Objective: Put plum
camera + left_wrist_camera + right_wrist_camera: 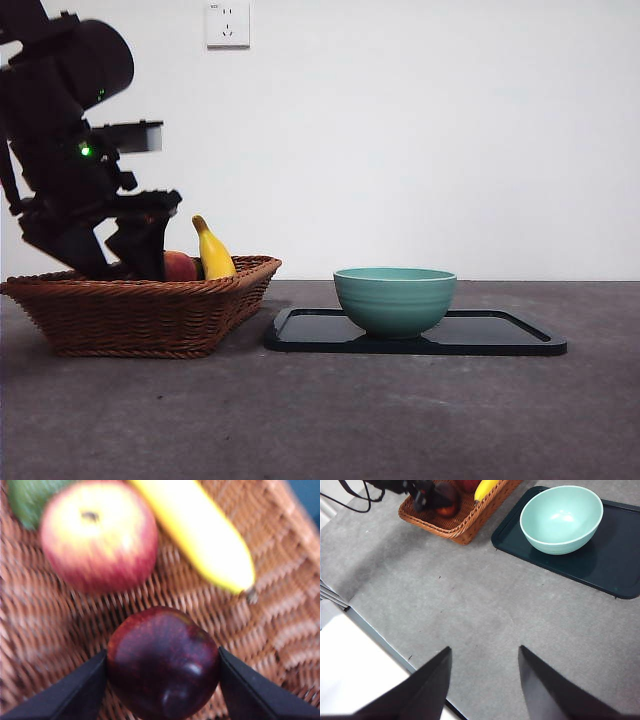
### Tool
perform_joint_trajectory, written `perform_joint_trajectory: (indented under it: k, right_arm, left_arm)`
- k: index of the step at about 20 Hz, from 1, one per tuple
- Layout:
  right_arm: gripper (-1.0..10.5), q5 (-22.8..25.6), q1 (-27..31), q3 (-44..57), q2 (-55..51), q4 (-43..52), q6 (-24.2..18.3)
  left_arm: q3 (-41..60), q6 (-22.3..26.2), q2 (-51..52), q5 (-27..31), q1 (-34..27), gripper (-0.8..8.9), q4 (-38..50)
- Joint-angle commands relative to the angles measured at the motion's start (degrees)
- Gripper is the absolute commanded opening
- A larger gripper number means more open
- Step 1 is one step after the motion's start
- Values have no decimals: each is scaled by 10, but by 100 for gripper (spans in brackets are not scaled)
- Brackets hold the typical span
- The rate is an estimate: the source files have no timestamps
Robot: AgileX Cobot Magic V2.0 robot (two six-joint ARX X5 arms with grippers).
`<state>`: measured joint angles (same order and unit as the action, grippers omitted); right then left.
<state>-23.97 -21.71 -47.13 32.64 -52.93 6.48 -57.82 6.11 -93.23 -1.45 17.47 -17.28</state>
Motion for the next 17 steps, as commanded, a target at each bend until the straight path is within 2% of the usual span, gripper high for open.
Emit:
perform_joint_trajectory:
  k: [1, 4, 10, 17]
  right_arm:
    - [213, 2, -2, -5, 2, 7, 8]
    - [213, 3, -2, -5, 2, 8, 8]
    - [213, 3, -2, -5, 2, 8, 8]
    - [213, 3, -2, -5, 2, 8, 8]
  left_arm:
    - [-5, 3, -13, -1, 2, 293, -9]
    - [-5, 3, -13, -1, 2, 418, -12]
    - [-7, -8, 6, -1, 2, 418, -12]
    - [-7, -12, 107, -1, 2, 412, -25]
